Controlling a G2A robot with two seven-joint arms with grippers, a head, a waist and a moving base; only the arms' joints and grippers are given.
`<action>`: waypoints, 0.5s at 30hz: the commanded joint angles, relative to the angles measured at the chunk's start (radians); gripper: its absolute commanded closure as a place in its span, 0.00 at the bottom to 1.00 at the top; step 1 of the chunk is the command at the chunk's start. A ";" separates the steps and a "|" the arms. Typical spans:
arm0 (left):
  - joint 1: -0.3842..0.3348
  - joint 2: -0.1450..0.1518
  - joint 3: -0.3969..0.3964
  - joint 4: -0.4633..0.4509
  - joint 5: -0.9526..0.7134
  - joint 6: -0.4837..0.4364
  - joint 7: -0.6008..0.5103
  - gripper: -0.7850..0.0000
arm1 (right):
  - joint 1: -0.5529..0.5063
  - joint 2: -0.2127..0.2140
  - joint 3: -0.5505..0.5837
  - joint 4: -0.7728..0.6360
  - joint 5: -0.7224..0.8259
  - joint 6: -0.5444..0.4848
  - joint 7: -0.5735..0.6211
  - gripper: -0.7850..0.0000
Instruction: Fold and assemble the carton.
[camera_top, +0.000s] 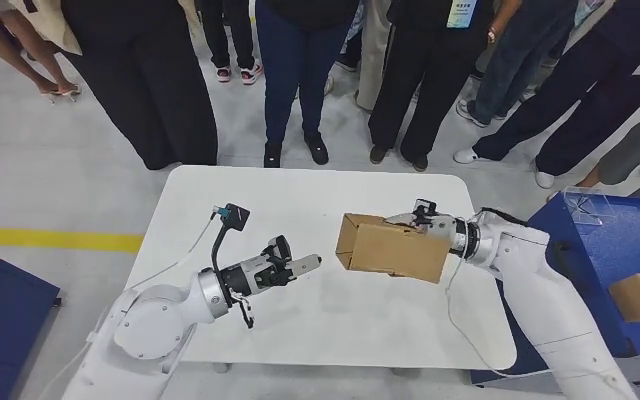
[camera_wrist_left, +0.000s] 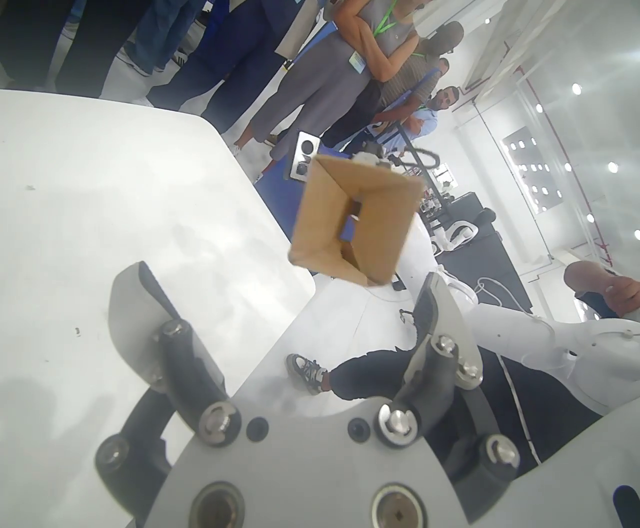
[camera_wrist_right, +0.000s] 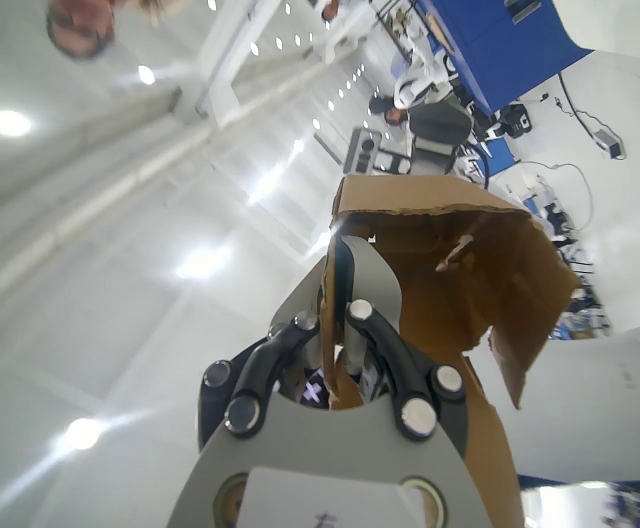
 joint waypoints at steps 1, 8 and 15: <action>0.000 0.000 0.000 0.000 0.000 0.000 0.000 0.00 | 0.011 -0.006 0.006 0.009 0.100 0.118 -0.277 1.00; 0.000 0.000 0.000 0.000 0.000 0.000 0.000 0.00 | 0.014 -0.027 -0.025 0.005 0.744 0.093 -1.269 1.00; 0.000 0.000 0.000 0.000 0.000 0.000 0.000 0.00 | 0.077 -0.020 -0.051 -0.202 1.391 -0.467 -2.210 1.00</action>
